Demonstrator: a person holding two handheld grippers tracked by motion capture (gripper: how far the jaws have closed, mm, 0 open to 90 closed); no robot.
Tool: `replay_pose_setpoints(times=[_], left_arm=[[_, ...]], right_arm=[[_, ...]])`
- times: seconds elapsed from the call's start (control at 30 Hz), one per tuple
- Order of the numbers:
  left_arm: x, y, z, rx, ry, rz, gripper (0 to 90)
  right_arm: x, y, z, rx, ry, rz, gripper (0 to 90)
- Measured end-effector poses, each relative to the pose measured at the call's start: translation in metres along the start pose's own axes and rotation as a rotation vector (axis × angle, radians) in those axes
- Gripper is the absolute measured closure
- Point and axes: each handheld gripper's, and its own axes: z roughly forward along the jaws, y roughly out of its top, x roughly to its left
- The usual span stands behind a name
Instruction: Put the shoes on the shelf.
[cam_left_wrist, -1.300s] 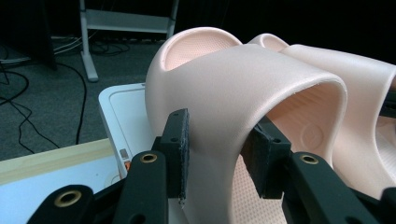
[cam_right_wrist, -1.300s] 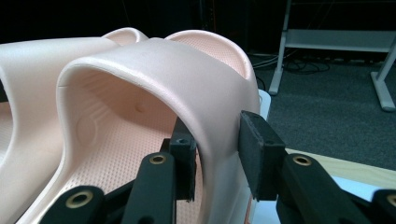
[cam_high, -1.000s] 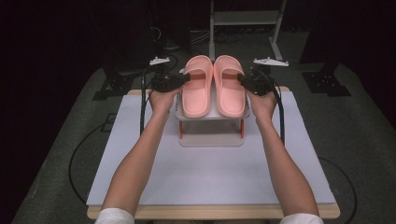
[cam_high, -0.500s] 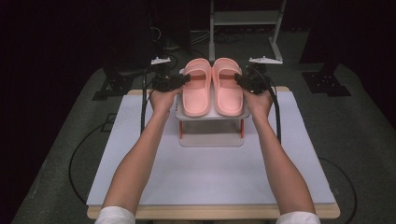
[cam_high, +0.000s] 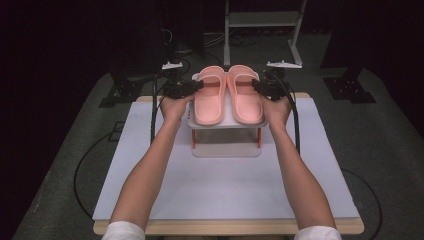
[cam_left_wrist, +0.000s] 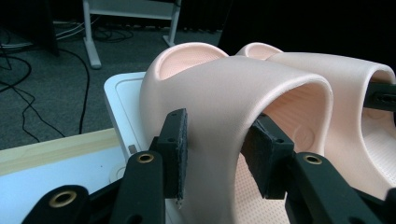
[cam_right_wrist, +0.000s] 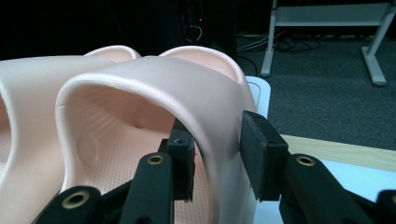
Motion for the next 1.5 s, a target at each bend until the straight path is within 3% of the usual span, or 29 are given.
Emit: replay_pose_setpoints(times=[0.83, 1.5], left_arm=[[-0.003, 0.000, 0.000, 0.000, -0.010, 0.015, 59.9], [-0.001, 0.000, 0.000, -0.008, -0.015, 0.013, 58.2]], right_arm=[[0.012, -0.003, -0.002, -0.004, -0.003, 0.006, 62.0], [0.010, -0.003, -0.002, -0.005, 0.018, 0.004, 60.8]])
